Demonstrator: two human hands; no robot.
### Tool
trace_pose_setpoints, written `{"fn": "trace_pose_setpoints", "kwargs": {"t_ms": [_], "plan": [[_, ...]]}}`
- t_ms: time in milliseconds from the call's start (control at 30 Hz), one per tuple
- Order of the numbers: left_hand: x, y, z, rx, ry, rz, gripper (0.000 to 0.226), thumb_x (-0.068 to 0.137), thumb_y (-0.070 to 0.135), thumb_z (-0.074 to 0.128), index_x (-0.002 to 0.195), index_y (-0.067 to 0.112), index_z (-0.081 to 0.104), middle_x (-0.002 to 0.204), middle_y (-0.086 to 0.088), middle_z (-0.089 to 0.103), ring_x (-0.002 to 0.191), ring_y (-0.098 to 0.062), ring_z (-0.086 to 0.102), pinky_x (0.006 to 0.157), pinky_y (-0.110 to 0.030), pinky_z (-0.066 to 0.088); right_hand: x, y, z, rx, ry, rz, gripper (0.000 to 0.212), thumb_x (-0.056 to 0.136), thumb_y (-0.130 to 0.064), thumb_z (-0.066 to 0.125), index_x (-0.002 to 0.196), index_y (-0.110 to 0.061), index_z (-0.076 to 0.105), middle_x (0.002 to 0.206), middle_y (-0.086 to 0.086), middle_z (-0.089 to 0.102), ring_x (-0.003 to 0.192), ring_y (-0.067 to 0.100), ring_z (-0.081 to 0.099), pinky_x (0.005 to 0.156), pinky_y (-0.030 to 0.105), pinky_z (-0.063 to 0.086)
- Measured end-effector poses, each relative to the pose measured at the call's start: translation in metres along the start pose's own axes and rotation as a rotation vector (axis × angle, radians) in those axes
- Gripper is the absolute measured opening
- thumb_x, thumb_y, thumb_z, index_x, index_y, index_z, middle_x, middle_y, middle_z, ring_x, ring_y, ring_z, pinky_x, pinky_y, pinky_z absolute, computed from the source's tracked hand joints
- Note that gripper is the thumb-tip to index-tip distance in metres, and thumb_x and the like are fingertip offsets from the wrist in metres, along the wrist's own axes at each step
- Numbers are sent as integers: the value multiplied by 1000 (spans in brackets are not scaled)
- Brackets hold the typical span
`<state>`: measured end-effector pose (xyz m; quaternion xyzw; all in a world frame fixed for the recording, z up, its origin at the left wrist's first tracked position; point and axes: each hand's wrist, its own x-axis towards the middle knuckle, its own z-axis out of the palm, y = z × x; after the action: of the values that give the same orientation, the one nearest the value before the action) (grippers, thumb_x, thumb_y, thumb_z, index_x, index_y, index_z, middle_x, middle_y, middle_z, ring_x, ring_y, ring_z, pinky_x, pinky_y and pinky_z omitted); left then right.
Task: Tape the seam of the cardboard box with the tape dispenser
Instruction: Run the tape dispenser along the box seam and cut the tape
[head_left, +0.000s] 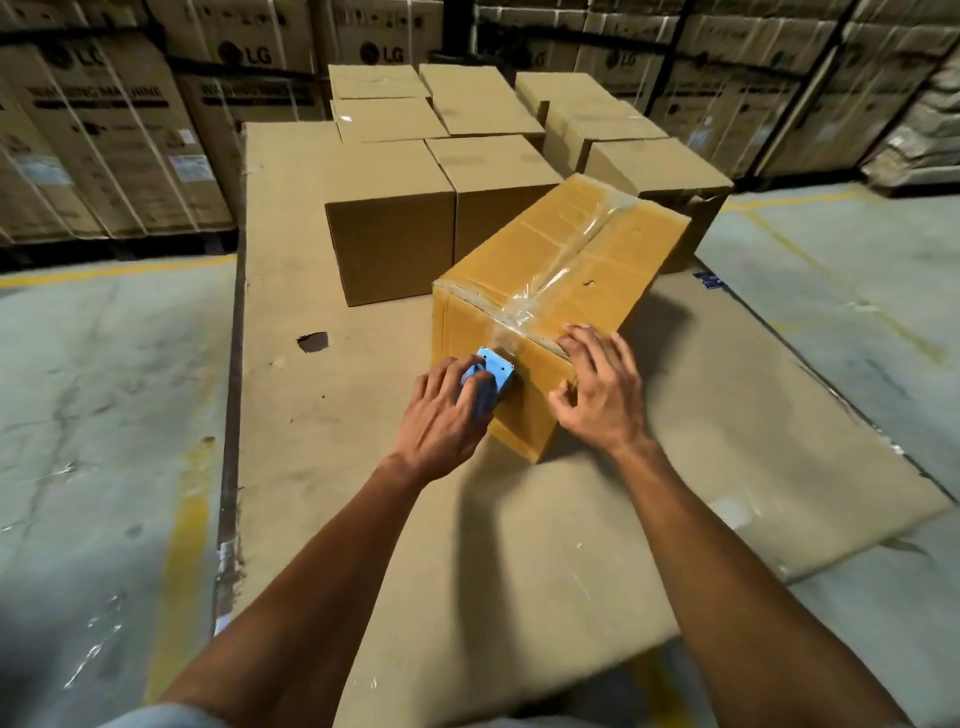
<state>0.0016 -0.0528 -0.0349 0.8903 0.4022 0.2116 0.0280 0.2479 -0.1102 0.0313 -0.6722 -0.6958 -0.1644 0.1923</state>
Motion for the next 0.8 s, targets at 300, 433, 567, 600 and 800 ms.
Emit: {"fn": "trace_pose_setpoints", "kwargs": {"t_ms": [300, 433, 567, 600, 800], "plan": [[3, 42, 22, -125, -47, -43, 84, 89, 28, 85, 158, 10, 40, 162, -22, 40, 146, -44, 43, 109, -59, 53, -2, -2, -11, -44, 70, 71, 49, 86, -32, 55, 131, -15, 60, 139, 6, 62, 131, 22, 57, 122, 51, 30], [2, 40, 24, -140, -48, -36, 86, 90, 28, 86, 160, 7, 41, 167, -22, 36, 153, -44, 39, 112, -57, 53, 23, -5, -12, -42, -8, -16, 56, 97, -49, 51, 142, -16, 53, 146, 8, 57, 135, 21, 54, 120, 50, 37], [1, 38, 26, -121, -44, 2, 93, 98, 23, 77, 170, 14, 20, 180, -15, 12, 167, -39, 14, 121, -54, 45, 56, -11, -13, -24, -189, -68, 69, 102, -53, 45, 159, -17, 33, 166, 8, 35, 151, 24, 38, 125, 49, 29], [1, 37, 27, -113, -46, 12, 95, 100, 22, 73, 173, 16, 13, 182, -13, 5, 168, -36, 6, 122, -53, 43, 62, -11, -12, -8, -249, -77, 73, 102, -54, 46, 162, -18, 27, 170, 7, 27, 154, 24, 33, 126, 49, 26], [2, 35, 27, -66, -38, 59, 93, 102, 18, 64, 175, 16, 5, 183, -9, -2, 169, -31, -3, 110, -49, 53, 77, -5, -3, 17, -491, -134, 88, 98, -54, 53, 166, -21, 8, 175, -2, -3, 161, 19, 2, 130, 53, 14]]}}
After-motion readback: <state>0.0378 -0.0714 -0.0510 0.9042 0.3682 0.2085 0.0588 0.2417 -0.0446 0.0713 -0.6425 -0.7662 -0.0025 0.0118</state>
